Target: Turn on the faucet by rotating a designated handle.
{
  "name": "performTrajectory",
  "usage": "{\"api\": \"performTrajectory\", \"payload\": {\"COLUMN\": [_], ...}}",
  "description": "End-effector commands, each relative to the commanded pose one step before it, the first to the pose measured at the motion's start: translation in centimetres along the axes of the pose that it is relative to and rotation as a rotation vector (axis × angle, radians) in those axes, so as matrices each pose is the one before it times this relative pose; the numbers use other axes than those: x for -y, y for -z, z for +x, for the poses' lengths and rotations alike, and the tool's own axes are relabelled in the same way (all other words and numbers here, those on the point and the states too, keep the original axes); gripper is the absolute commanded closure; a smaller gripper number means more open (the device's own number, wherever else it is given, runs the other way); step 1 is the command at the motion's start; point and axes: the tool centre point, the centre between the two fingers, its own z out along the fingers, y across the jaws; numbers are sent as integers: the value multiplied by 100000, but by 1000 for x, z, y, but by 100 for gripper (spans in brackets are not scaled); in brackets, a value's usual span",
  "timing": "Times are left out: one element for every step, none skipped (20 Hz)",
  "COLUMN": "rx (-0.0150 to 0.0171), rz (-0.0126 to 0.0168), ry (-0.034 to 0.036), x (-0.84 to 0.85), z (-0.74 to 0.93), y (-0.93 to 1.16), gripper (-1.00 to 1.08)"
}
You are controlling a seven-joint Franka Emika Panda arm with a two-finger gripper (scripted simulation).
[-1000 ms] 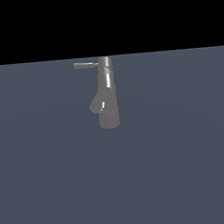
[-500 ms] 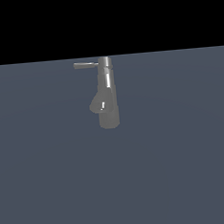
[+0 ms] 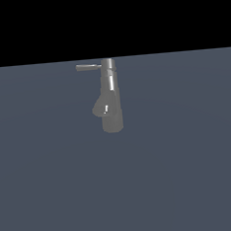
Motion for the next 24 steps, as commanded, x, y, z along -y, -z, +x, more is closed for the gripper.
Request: {"api": "performTrajectory", "payload": {"rx": [233, 107, 115, 130, 145, 158, 172, 187, 202, 217, 233, 246, 250, 252, 253, 253, 253, 253, 251, 249, 246, 243, 239, 235], "rz": [279, 139, 150, 159, 167, 174, 180, 184, 186, 187, 186, 181, 169, 155, 141, 127, 113, 99, 84, 70, 57, 43, 29, 16], "ry": [-2391, -1231, -1349, -1476, -1603, -1727, -1857, -1986, -2117, -2249, -2381, -2495, -2519, -2524, -2529, -2534, -2538, -2543, -2546, -2550, -2554, -2557, -2559, -2563], "x": [81, 51, 64, 74, 86, 101, 117, 136, 157, 180, 206, 232, 252, 270, 288, 306, 323, 340, 358, 375, 391, 407, 423, 438], "z": [668, 344, 378, 414, 449, 484, 520, 556, 592, 627, 662, 690, 693, 689, 685, 680, 674, 668, 660, 651, 642, 632, 622, 611], "y": [90, 47, 48, 46, 43, 39, 34, 26, 16, 5, -9, -26, -42, -59, -76, -92, -109, -126, -143, -160, -177, -193, -210, -227], "gripper": [108, 108, 108, 108, 108, 108, 108, 108, 108, 108, 108, 108, 108, 108, 108, 108, 108, 108, 108, 108, 108, 108, 108, 108]}}
